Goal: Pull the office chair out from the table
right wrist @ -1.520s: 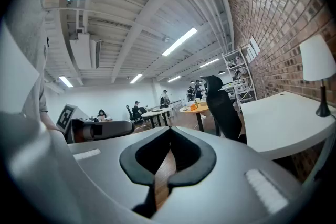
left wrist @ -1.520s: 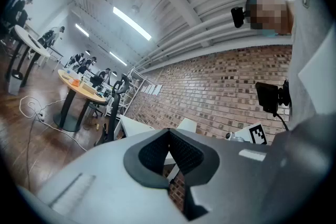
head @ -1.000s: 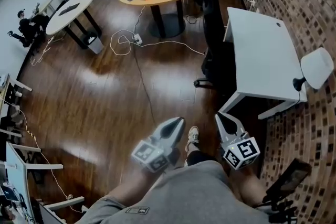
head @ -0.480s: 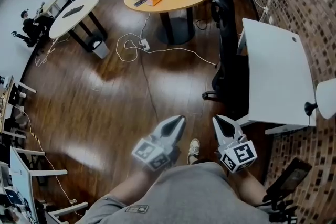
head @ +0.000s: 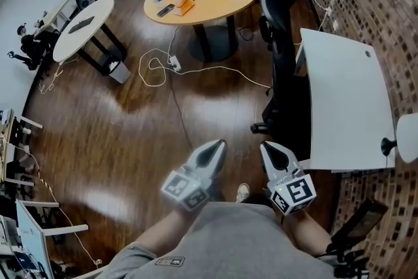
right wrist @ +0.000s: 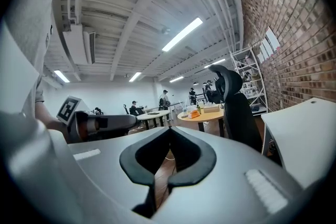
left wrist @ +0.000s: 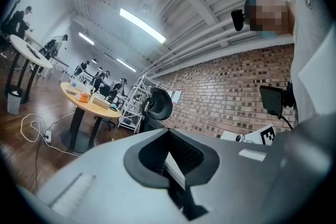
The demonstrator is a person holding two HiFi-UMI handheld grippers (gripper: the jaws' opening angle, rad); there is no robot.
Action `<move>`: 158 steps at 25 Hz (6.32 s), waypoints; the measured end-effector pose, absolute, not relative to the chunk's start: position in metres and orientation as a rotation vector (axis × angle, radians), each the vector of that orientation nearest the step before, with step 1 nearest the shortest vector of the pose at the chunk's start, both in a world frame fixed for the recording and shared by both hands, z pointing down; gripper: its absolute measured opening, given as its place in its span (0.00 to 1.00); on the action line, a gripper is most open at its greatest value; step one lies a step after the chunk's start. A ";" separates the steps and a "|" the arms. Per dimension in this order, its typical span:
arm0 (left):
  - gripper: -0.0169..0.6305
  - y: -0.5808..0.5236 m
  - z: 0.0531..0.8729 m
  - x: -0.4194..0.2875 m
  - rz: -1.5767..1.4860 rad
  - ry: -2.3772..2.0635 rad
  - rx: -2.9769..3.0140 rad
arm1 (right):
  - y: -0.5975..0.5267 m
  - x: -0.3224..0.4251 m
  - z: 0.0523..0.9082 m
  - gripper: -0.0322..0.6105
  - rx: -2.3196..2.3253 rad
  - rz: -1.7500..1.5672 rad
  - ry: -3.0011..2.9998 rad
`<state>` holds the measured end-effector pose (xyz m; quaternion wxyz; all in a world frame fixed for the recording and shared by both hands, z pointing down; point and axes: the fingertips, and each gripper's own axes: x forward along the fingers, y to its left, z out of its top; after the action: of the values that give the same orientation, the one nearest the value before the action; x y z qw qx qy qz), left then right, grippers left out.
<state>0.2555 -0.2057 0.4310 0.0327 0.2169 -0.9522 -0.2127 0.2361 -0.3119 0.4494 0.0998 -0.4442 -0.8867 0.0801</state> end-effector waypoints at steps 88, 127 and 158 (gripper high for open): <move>0.38 -0.311 0.590 -0.344 0.723 -1.594 2.425 | -0.312 0.030 0.607 0.30 0.925 0.131 -2.380; 0.54 -0.353 0.507 -0.282 1.557 -1.005 3.013 | -0.351 -0.011 0.517 0.46 0.516 -0.493 -1.993; 0.33 -0.275 0.506 -0.251 1.642 -0.826 3.131 | -0.308 0.028 0.531 0.29 0.350 -0.609 -1.908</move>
<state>-0.2508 -0.2745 0.5062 -0.2423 0.8367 -0.2206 0.4388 0.0283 -0.3084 0.5306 0.5263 0.1464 -0.7980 -0.2545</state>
